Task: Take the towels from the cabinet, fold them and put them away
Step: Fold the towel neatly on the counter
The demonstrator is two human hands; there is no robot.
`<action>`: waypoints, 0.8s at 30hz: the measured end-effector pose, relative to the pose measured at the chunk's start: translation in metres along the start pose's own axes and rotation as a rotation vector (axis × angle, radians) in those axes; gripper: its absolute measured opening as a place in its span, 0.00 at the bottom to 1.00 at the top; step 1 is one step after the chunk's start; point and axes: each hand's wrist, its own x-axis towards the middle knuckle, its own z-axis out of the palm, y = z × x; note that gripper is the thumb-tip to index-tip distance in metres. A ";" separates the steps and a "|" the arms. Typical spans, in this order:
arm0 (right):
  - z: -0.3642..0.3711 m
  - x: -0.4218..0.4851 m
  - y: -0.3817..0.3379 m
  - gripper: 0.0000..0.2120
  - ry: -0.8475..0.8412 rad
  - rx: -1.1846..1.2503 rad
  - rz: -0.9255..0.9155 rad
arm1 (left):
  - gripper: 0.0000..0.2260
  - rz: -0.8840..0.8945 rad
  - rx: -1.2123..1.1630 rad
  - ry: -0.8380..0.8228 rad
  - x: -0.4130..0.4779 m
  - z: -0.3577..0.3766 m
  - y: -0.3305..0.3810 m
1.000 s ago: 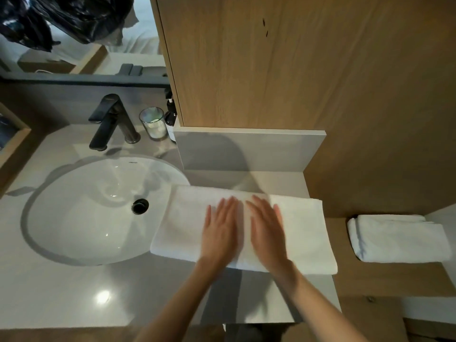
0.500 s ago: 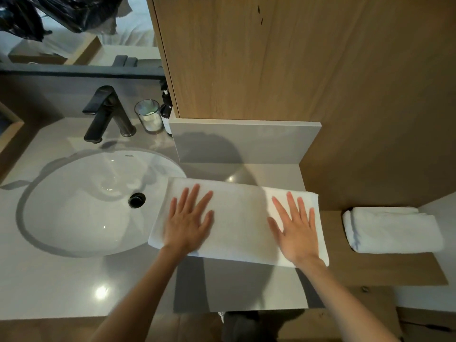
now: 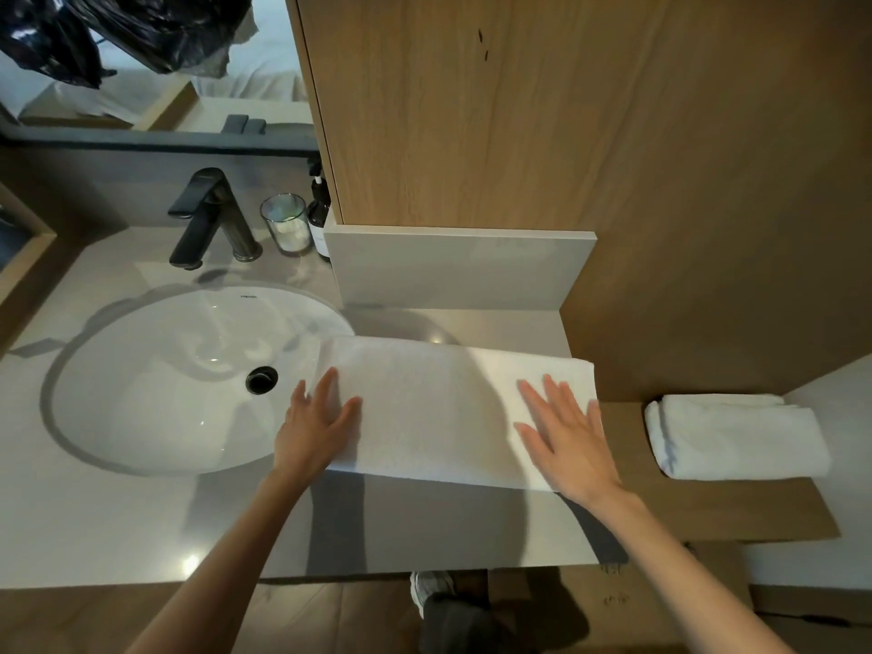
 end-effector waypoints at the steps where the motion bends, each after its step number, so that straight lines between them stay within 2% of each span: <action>1: 0.000 -0.005 -0.006 0.26 -0.047 0.029 -0.071 | 0.27 -0.007 -0.032 0.016 0.000 0.000 -0.001; 4: 0.011 -0.014 -0.016 0.28 -0.157 -0.049 -0.159 | 0.23 0.053 -0.149 0.130 -0.004 0.000 -0.004; 8: 0.011 -0.017 -0.018 0.27 -0.130 -0.077 -0.111 | 0.21 0.109 -0.255 0.215 -0.020 0.000 -0.004; 12: 0.005 -0.021 -0.015 0.20 -0.153 -0.067 -0.085 | 0.19 0.132 -0.257 0.177 -0.054 0.003 -0.008; 16: 0.001 -0.034 -0.013 0.21 -0.105 -0.065 -0.023 | 0.20 0.138 -0.208 0.128 -0.095 0.007 -0.017; 20: 0.003 -0.051 -0.019 0.23 -0.059 -0.129 0.104 | 0.24 0.181 -0.254 0.045 -0.136 0.014 -0.025; 24: 0.009 -0.067 -0.033 0.23 -0.062 0.099 0.268 | 0.24 0.191 -0.338 -0.036 -0.174 0.028 -0.018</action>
